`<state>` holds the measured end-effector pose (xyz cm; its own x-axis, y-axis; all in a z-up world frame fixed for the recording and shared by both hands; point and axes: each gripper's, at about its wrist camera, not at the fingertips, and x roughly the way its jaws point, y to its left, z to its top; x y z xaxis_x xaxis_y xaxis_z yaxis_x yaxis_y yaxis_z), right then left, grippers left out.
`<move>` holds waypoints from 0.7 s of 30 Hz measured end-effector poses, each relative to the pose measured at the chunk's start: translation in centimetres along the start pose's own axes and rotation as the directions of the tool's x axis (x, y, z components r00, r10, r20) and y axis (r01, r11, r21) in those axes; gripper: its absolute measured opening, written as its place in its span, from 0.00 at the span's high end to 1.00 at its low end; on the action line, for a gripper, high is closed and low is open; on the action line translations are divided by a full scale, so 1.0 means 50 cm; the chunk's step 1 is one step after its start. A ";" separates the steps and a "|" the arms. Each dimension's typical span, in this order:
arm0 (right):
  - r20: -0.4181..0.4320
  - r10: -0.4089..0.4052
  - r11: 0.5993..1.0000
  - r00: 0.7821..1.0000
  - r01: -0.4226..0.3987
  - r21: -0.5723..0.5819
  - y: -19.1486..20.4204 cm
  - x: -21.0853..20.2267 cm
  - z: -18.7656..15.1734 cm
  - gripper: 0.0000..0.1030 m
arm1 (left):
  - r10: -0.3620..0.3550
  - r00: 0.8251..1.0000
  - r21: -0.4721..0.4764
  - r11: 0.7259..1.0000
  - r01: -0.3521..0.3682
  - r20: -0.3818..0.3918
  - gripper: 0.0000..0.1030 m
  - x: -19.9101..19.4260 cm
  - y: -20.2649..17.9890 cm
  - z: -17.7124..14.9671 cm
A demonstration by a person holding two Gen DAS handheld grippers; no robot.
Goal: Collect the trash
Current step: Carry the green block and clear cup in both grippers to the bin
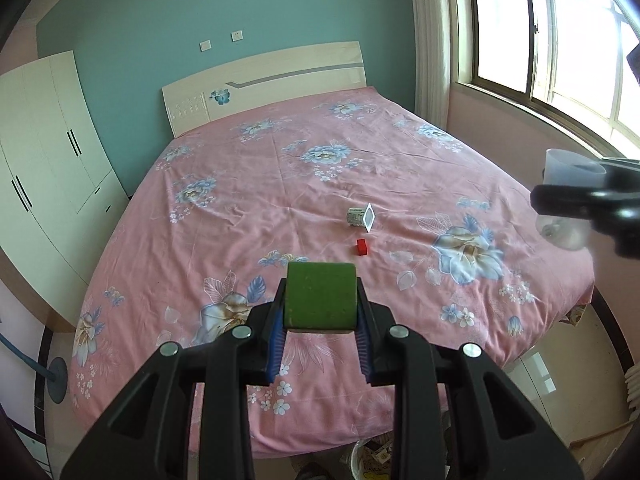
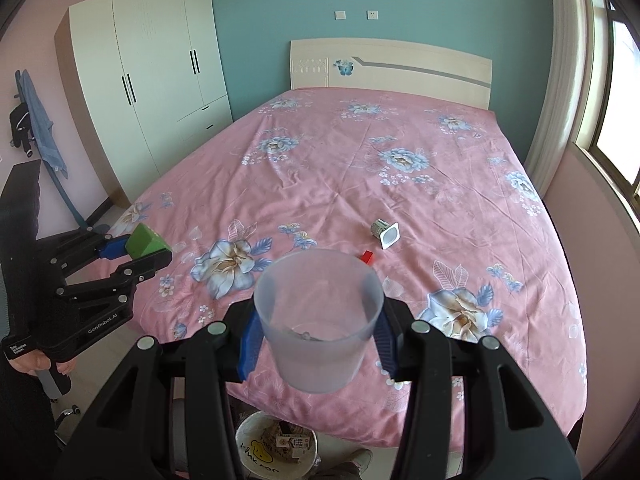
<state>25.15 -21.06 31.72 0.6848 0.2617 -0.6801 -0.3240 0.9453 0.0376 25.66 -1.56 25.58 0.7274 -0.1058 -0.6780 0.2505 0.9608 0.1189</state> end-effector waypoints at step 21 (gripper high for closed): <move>-0.152 0.049 0.997 0.987 -0.056 -0.047 0.040 0.049 -0.249 0.53 | -0.081 0.985 0.118 0.988 0.099 -0.150 0.69 0.020 -0.059 -0.220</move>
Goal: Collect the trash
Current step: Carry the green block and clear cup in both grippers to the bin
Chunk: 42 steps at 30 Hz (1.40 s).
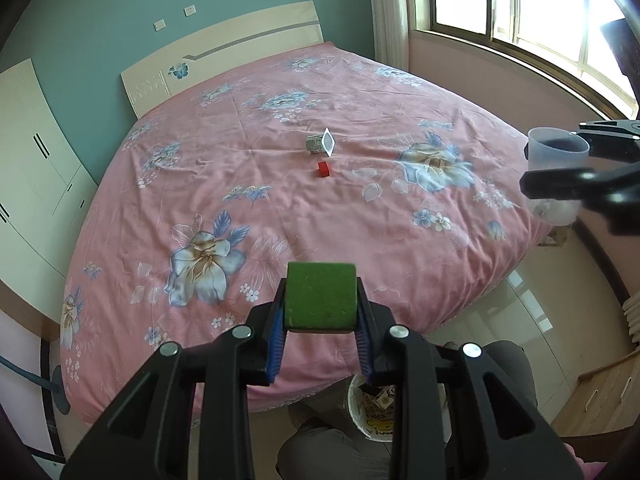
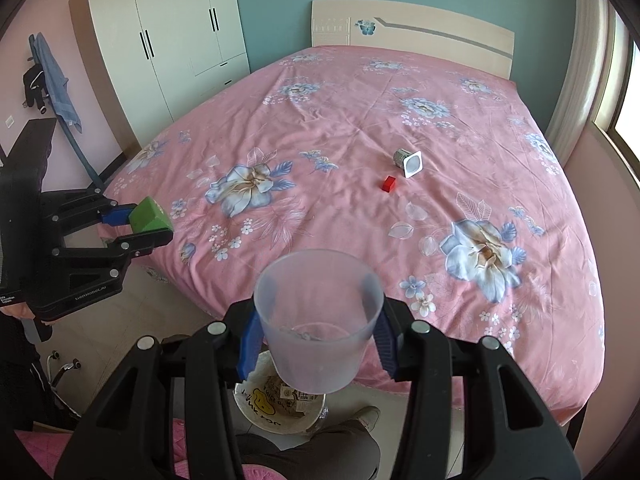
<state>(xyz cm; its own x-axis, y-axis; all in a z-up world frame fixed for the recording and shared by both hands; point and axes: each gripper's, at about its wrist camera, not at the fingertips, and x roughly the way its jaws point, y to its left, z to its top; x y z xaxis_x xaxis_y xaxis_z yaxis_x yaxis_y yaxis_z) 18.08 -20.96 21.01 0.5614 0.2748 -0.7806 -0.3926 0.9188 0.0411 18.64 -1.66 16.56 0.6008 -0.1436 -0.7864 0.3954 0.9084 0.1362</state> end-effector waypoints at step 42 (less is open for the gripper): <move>-0.514 0.237 0.972 0.825 -0.194 0.136 0.064 0.564 -0.502 0.53 | -0.191 0.843 -0.065 0.981 0.184 -0.503 0.69 0.465 -0.142 -0.440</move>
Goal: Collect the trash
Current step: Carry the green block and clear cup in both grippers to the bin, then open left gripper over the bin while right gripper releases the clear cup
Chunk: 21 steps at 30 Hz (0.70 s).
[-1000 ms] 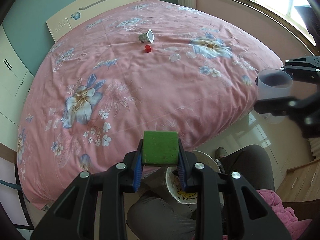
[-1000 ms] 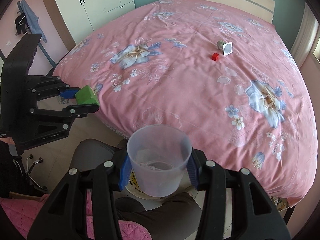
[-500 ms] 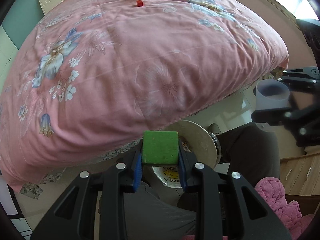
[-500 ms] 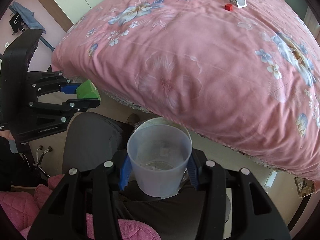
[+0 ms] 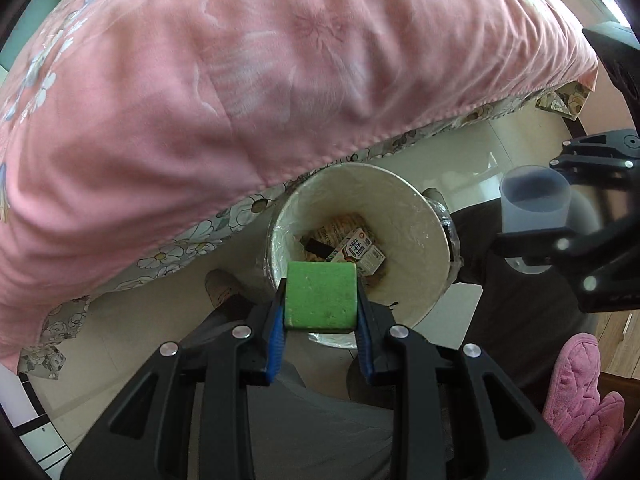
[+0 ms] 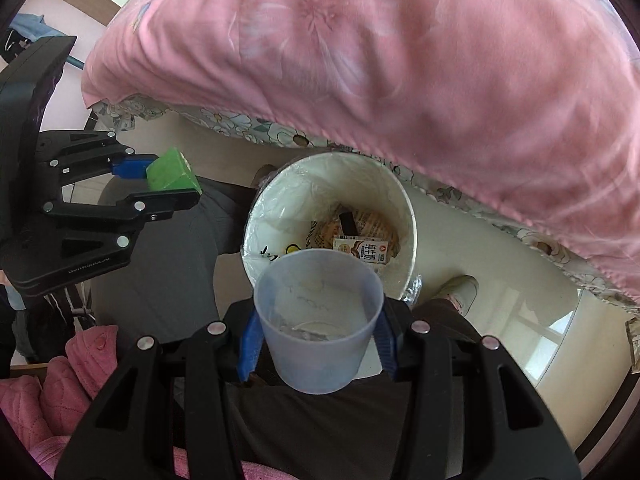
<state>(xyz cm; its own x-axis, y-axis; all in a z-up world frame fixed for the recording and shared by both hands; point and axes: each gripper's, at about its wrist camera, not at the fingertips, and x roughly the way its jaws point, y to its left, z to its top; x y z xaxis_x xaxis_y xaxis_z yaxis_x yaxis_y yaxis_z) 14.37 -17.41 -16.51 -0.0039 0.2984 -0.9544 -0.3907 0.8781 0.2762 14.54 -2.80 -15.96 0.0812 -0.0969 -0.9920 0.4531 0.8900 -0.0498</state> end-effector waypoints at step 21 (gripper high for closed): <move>-0.174 0.089 0.985 0.981 -0.061 0.164 -0.045 0.281 -0.016 0.53 | -0.115 0.983 -0.157 0.983 0.092 -0.144 0.69 0.248 0.000 0.015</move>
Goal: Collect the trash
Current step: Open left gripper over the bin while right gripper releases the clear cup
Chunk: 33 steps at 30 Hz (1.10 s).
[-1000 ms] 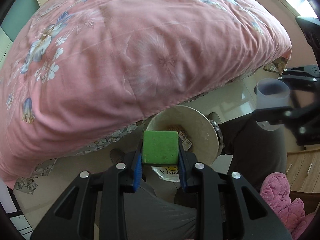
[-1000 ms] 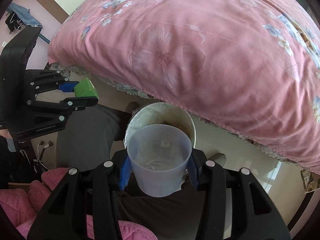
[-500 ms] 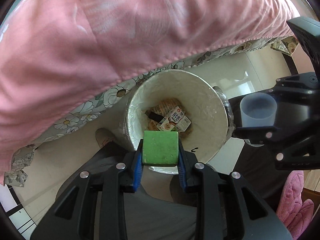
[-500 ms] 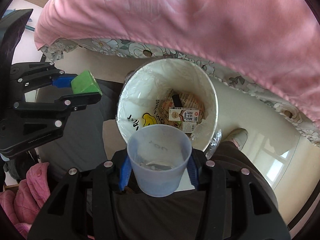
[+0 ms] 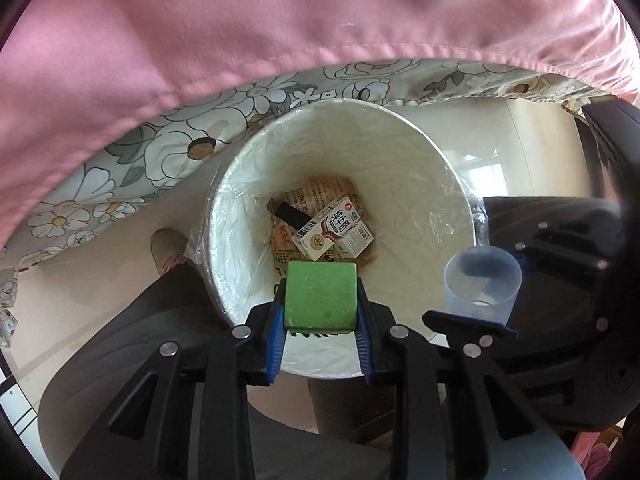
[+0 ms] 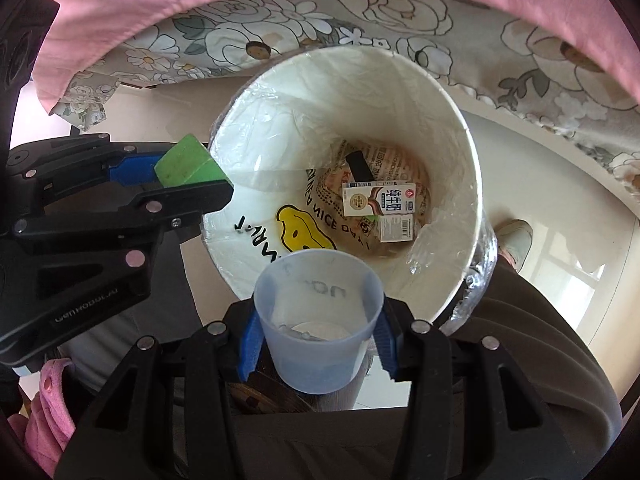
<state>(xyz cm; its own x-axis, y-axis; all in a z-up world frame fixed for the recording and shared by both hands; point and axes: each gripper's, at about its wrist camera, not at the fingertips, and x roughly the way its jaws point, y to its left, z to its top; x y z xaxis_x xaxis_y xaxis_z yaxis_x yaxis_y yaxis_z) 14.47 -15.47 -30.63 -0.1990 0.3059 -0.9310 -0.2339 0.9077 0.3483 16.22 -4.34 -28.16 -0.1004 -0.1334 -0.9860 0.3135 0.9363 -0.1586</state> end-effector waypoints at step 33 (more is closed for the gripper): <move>-0.088 -0.113 0.991 0.990 0.119 0.060 -0.041 0.157 0.066 0.34 | -0.044 0.997 -0.110 0.993 0.037 -0.063 0.41 0.159 0.033 0.032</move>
<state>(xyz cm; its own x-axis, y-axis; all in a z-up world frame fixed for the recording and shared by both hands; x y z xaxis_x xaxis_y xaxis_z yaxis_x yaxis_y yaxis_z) 16.53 -13.99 -39.02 -0.2541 0.1746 -0.9513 -0.1984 0.9532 0.2279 17.45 -4.35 -36.33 -0.1733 -0.1543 -0.9727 0.2033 0.9608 -0.1887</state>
